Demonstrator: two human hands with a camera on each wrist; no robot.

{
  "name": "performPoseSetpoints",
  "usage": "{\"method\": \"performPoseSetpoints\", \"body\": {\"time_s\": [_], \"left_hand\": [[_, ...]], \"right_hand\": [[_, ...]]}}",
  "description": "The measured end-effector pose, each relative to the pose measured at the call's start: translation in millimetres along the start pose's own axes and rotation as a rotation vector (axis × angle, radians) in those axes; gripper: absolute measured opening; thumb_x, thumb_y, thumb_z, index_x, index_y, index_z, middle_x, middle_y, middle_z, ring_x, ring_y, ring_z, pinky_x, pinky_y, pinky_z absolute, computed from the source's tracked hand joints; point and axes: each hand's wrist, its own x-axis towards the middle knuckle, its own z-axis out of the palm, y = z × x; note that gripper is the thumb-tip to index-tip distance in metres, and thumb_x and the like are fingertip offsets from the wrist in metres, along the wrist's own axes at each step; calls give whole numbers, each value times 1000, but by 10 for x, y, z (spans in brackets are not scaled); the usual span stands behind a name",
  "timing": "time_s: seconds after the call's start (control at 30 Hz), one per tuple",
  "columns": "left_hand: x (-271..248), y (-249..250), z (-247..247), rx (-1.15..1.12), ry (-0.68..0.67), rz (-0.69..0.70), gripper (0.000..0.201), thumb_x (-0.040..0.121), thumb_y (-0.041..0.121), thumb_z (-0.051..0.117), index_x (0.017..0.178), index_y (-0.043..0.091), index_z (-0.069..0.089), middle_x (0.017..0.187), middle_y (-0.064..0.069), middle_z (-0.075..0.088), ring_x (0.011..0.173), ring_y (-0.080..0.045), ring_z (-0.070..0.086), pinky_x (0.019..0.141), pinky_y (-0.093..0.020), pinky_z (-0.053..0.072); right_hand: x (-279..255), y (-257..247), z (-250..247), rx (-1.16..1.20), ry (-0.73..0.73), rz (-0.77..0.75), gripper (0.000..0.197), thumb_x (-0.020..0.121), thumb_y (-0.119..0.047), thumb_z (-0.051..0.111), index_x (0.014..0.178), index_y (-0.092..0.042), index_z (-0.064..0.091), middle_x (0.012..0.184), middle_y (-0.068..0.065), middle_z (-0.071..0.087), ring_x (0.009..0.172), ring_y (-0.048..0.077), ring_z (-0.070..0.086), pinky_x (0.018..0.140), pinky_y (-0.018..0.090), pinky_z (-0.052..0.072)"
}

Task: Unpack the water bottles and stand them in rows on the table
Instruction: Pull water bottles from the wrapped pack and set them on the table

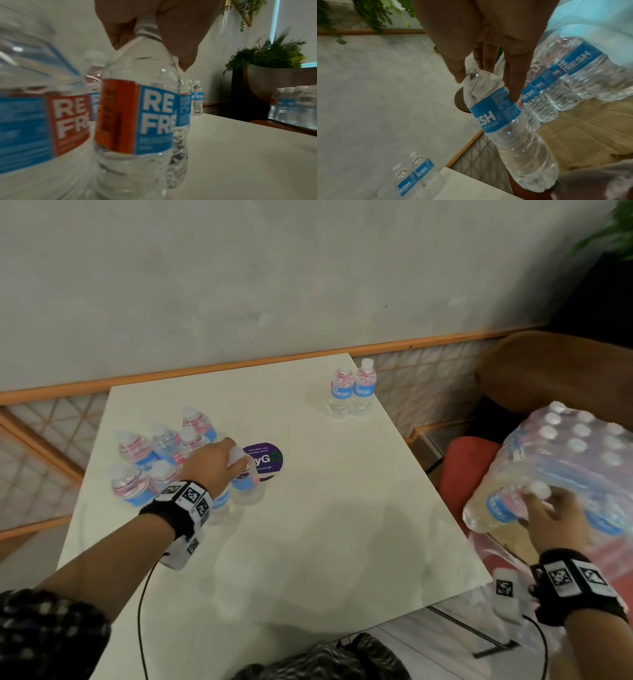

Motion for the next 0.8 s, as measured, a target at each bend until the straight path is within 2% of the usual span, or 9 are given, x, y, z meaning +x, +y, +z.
{"method": "performPoseSetpoints", "body": {"time_s": [0.1,0.23,0.33,0.4,0.5,0.6,0.67,0.73,0.8], "left_hand": [[-40,-227,-37,6,16,-61,45,92,49,49,113,9,52,98,-13,65,89,-31,59,67,-35,43],[-109,-419,-61,-27,62,-88,48,93,42,52,125,7,52,112,-15,64,102,-34,59,78,-40,47],[-141,-467,-71,-33,86,-62,44,92,40,54,123,8,53,112,-15,64,101,-34,59,76,-39,46],[-155,-469,-77,-16,91,-54,44,92,41,53,123,10,54,111,-14,65,100,-33,60,75,-38,47],[-169,-495,-109,52,70,-20,49,92,48,48,128,15,51,116,-10,65,103,-30,60,76,-38,50],[-183,-517,-149,98,17,26,52,92,53,45,132,19,49,122,-5,62,107,-26,59,79,-38,50],[-195,-524,-167,92,-8,50,50,92,50,48,131,20,49,122,-5,61,106,-25,59,78,-37,49],[-192,-550,-187,104,-8,59,48,92,47,49,132,20,48,124,-5,61,106,-25,60,79,-37,49],[-205,-570,-211,117,-1,49,48,92,45,48,134,20,47,128,-5,58,109,-26,58,80,-40,50]], "right_hand": [[-53,-7,28,-30,10,-37,46,83,-47,62,118,-21,48,121,6,58,108,26,59,91,52,50],[-159,-101,56,-19,8,-91,45,79,-53,64,113,-27,50,116,4,60,109,23,60,91,52,51],[-295,-186,126,-8,-67,-123,38,68,-65,67,96,-43,52,111,6,64,103,23,63,86,49,54],[-403,-222,228,-32,-143,-142,28,76,-56,66,96,-43,51,107,6,65,97,25,66,84,50,54],[-684,-305,521,-49,-307,-203,24,85,-33,66,103,-27,51,98,8,63,96,31,63,85,49,53],[-947,-339,797,-110,-470,-296,24,80,-35,70,96,-34,53,95,-4,65,93,20,63,80,40,53],[-1093,-357,970,-167,-556,-331,23,83,-24,70,100,-26,55,98,-4,65,94,15,62,74,25,49],[-1247,-428,1137,-198,-633,-352,24,83,-23,70,102,-23,56,102,-5,65,95,12,61,68,12,42],[-1383,-478,1289,-213,-710,-373,24,83,-24,70,103,-24,55,102,-7,64,96,10,60,69,7,41]]}}
